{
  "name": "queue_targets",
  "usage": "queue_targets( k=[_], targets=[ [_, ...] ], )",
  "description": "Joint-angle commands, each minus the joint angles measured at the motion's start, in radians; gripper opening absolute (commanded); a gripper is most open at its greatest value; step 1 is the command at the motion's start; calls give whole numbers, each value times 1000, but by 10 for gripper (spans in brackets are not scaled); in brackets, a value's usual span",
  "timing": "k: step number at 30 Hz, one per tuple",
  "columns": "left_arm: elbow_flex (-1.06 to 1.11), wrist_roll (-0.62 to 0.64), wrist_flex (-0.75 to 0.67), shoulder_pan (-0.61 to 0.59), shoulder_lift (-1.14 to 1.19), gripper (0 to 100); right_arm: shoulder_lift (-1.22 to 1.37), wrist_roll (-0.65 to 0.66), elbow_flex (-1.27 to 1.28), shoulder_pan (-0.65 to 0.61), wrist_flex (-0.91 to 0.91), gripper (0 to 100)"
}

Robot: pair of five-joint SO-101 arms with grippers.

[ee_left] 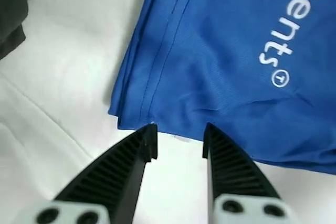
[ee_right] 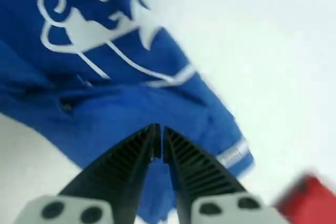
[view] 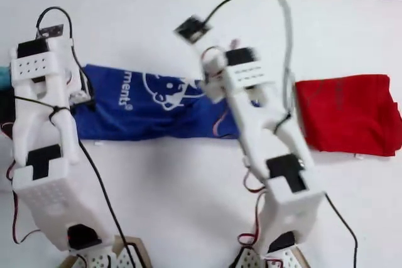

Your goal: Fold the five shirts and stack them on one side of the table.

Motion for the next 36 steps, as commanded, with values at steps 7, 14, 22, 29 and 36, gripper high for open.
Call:
queue_targets(
  k=[7,14,22,29,36],
  targets=[
    [-33,-77,-31,157,-60,171,-174,-8,-40,277,447,45],
    [-30,-78,-3,229,-58,172,-214,18,101,423,447,248],
    [-30,-78,6,226,-58,172,-288,40,114,372,392,251],
    [-31,-78,-3,221,-58,172,-440,-12,114,271,366,251],
    [-33,-78,-163,124,-58,186,-581,-97,212,240,344,251]
  ],
)
